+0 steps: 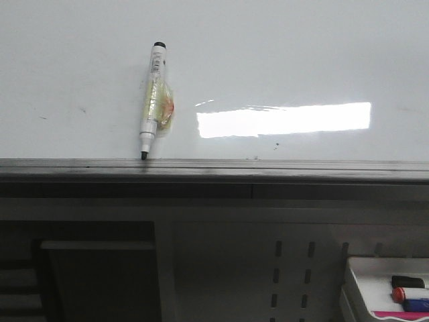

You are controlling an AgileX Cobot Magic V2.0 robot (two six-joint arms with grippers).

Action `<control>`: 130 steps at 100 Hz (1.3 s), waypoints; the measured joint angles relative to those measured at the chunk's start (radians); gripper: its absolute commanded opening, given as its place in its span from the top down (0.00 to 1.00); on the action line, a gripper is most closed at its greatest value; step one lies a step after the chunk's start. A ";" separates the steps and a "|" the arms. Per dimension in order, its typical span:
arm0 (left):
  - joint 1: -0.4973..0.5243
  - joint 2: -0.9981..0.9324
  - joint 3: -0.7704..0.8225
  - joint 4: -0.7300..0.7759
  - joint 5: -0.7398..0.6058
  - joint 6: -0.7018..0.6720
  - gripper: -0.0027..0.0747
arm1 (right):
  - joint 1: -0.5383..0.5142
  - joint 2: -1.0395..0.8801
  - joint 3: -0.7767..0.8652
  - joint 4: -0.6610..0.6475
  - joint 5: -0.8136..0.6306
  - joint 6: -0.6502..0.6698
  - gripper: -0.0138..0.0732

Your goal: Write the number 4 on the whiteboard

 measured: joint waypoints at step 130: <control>0.000 0.000 0.000 -0.760 -0.121 -0.001 0.99 | 0.000 0.000 0.000 0.532 -0.288 0.000 0.90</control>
